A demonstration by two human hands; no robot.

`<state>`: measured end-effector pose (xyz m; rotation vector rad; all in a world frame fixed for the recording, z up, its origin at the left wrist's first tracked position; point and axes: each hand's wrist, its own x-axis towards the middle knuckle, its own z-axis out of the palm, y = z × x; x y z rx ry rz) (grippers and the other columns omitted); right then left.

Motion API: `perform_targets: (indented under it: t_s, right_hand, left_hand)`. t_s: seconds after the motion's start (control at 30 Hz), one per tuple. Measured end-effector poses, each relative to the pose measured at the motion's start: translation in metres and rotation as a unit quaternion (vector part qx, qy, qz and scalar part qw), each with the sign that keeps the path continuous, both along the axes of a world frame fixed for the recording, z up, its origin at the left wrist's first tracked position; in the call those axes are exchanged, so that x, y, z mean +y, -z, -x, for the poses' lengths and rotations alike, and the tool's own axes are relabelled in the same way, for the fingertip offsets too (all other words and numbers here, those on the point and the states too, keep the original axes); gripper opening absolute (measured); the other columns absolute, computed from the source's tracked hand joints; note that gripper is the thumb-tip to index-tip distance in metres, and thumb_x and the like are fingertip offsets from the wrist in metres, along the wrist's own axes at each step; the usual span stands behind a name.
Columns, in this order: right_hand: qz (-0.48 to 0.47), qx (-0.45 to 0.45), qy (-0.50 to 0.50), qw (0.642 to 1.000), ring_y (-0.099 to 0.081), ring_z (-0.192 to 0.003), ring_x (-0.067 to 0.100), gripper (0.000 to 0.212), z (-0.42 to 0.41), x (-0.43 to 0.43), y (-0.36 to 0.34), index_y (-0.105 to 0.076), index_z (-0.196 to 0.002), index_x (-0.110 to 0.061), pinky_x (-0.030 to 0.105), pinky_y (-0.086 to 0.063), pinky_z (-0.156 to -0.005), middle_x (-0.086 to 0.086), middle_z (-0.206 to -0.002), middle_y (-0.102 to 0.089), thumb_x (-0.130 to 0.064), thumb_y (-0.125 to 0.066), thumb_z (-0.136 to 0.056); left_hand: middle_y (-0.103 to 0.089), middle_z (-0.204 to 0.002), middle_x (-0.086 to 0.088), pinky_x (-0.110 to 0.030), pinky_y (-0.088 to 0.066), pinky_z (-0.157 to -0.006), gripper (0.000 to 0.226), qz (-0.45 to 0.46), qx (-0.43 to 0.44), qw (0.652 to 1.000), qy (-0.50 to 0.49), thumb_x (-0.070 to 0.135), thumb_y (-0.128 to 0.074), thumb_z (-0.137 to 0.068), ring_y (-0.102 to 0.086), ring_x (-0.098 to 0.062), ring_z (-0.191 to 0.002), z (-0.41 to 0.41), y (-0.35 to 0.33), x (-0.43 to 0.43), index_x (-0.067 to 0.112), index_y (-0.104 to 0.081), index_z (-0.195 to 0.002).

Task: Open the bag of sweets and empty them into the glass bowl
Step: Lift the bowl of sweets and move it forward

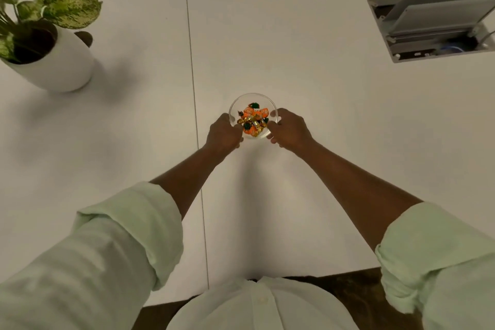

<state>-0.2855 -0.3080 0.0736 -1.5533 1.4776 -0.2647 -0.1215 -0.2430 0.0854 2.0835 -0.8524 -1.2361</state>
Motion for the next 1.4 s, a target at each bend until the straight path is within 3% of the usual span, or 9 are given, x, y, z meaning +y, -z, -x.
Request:
perform_targets:
  t_s: [0.33, 0.77, 1.0, 1.4]
  right_hand:
    - [0.037, -0.019, -0.007, 0.999, -0.069, -0.060, 0.015, 0.029, -0.065, -0.108, -0.019, -0.058, -0.122, -0.014, 0.023, -0.048, -0.053, 0.008, -0.085, -0.076, -0.022, -0.053, -0.095]
    - [0.022, -0.008, -0.016, 1.000, -0.068, -0.065, 0.020, 0.027, -0.132, -0.226, 0.028, -0.058, -0.122, -0.011, 0.031, -0.055, -0.059, 0.010, -0.083, -0.074, -0.022, -0.048, -0.099]
    - [0.017, 0.010, -0.014, 1.000, -0.068, -0.066, 0.021, 0.030, -0.154, -0.260, 0.064, -0.058, -0.126, -0.010, 0.030, -0.052, -0.058, 0.015, -0.097, -0.074, -0.022, -0.047, -0.101]
    - [0.004, 0.002, -0.002, 1.000, -0.067, -0.063, 0.021, 0.024, -0.165, -0.280, 0.090, -0.059, -0.117, -0.012, 0.031, -0.051, -0.059, 0.016, -0.095, -0.074, -0.024, -0.047, -0.101]
  left_hand:
    - [-0.069, -0.109, -0.018, -0.010, -0.036, -0.032, 0.037, 0.035, -0.027, 0.999, -0.017, 0.016, -0.052, -0.097, -0.058, -0.011, -0.064, -0.060, -0.022, -0.106, 0.007, -0.050, -0.133]
    - [-0.074, -0.092, -0.015, -0.025, -0.040, -0.046, 0.030, 0.013, -0.018, 0.999, -0.035, 0.023, -0.051, -0.096, -0.060, -0.018, -0.063, -0.124, 0.031, -0.220, 0.010, -0.053, -0.124]
    - [-0.071, -0.099, -0.016, -0.014, -0.037, -0.034, 0.031, 0.012, -0.012, 0.999, -0.042, 0.020, -0.050, -0.099, -0.058, -0.014, -0.061, -0.143, 0.068, -0.250, 0.008, -0.051, -0.127]
    - [-0.073, -0.096, -0.015, -0.025, -0.041, -0.050, 0.027, 0.005, -0.010, 0.999, -0.038, 0.022, -0.050, -0.098, -0.061, -0.018, -0.066, -0.155, 0.100, -0.274, 0.010, -0.053, -0.122]
